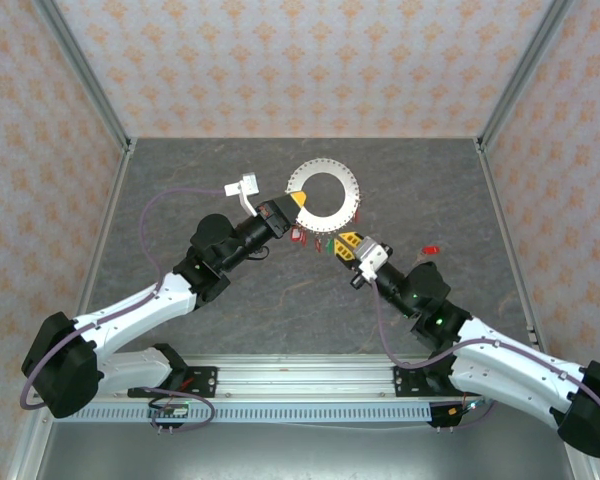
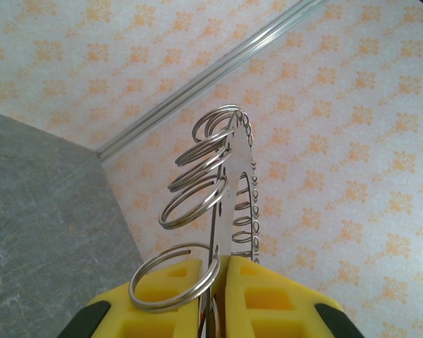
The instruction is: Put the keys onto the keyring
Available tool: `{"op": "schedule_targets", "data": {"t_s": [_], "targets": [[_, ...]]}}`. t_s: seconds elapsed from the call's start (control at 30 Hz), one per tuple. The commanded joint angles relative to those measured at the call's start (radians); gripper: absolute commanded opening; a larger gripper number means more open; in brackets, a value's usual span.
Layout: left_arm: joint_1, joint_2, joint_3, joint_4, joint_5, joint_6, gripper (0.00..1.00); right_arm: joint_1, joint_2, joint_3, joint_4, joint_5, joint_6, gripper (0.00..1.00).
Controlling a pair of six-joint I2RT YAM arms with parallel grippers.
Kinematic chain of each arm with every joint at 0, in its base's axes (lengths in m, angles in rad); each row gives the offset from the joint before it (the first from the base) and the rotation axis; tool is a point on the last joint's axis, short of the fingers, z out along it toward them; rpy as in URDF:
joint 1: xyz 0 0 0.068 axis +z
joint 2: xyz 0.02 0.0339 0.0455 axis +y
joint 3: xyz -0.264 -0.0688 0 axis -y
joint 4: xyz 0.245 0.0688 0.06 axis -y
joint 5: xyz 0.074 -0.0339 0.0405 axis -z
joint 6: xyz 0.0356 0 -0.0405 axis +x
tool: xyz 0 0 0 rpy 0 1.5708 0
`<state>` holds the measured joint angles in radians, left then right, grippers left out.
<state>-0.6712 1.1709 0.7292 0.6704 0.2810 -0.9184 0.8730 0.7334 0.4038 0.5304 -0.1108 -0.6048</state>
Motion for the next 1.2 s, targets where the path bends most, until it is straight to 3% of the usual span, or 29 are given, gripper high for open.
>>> {"op": "schedule_targets", "data": {"t_s": [0.0, 0.93, 1.17], "targets": [[0.012, -0.039, 0.01, 0.055, 0.0, -0.009, 0.0, 0.006, 0.006, 0.029, 0.054, 0.011, 0.003, 0.15], [0.012, -0.04, 0.006, 0.049, -0.015, -0.018, 0.0, 0.006, 0.032, 0.044, 0.054, -0.048, 0.03, 0.22], [0.011, -0.04, 0.006, 0.048, -0.012, -0.019, 0.0, 0.006, 0.047, 0.038, 0.115, 0.065, 0.025, 0.23]]}}
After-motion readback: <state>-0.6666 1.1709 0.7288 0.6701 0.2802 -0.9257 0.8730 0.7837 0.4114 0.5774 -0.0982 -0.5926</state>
